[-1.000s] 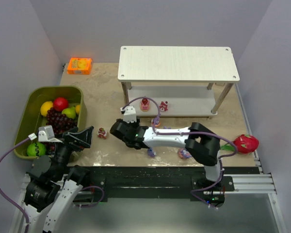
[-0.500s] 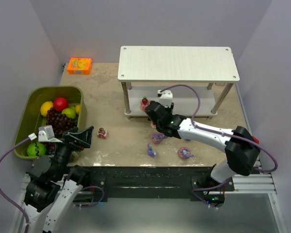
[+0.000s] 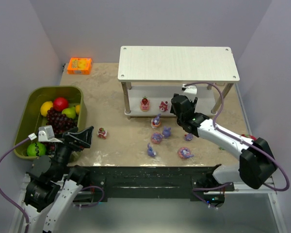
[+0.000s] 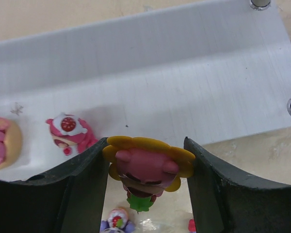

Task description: Place and organize the plastic toys onto the shelf

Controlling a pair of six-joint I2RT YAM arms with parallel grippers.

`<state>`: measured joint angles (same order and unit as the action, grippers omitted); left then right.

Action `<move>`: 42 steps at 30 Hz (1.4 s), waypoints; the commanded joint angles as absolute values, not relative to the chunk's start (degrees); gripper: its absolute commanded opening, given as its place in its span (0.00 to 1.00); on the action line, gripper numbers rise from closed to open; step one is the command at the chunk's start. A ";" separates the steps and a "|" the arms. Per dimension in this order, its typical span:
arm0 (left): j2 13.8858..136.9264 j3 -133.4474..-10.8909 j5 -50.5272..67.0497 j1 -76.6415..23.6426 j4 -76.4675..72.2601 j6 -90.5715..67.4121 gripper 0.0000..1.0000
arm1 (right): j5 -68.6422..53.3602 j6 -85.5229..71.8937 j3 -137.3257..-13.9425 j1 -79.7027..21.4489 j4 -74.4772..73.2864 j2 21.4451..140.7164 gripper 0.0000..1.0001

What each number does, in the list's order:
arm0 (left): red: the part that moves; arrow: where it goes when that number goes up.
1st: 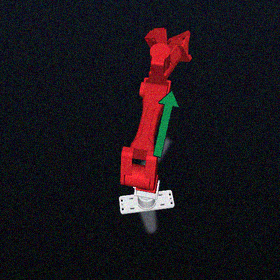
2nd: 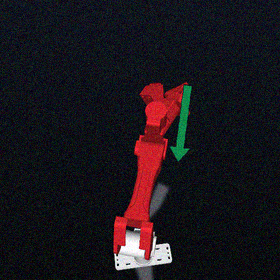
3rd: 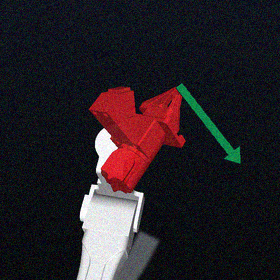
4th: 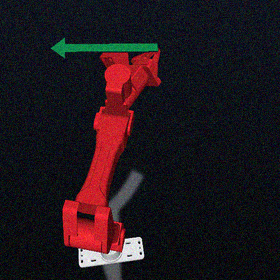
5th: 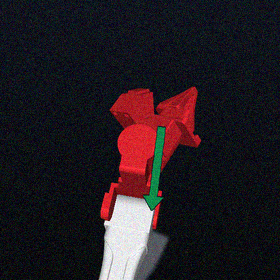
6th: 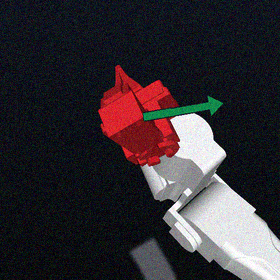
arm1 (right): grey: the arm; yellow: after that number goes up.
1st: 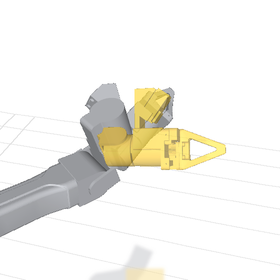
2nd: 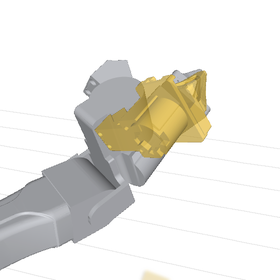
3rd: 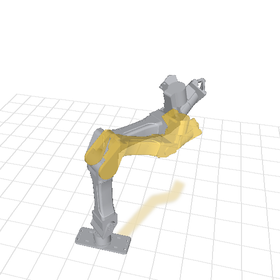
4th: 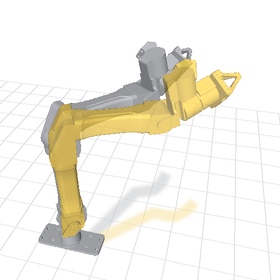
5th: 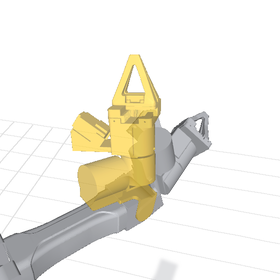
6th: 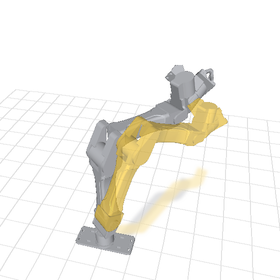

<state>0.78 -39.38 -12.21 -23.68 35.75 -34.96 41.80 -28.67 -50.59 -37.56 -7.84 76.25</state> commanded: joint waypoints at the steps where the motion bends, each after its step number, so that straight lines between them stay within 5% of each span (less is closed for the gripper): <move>1: -0.97 -39.73 -12.13 -23.29 35.24 -35.51 1.00 | 39.12 -22.24 -49.31 -35.26 -0.71 78.48 0.26; 16: -0.53 -39.81 -12.30 -23.29 35.51 -35.68 1.00 | 33.75 -19.69 -47.55 -30.76 9.67 88.15 0.29; 29: -0.70 -39.81 -12.48 -23.29 35.51 -35.60 1.00 | 34.80 -21.88 -48.26 -30.32 10.10 91.67 0.46; 42: -0.62 -39.81 -12.66 -23.29 35.59 -35.77 0.99 | 39.90 -21.89 -42.10 -30.32 20.21 85.35 0.45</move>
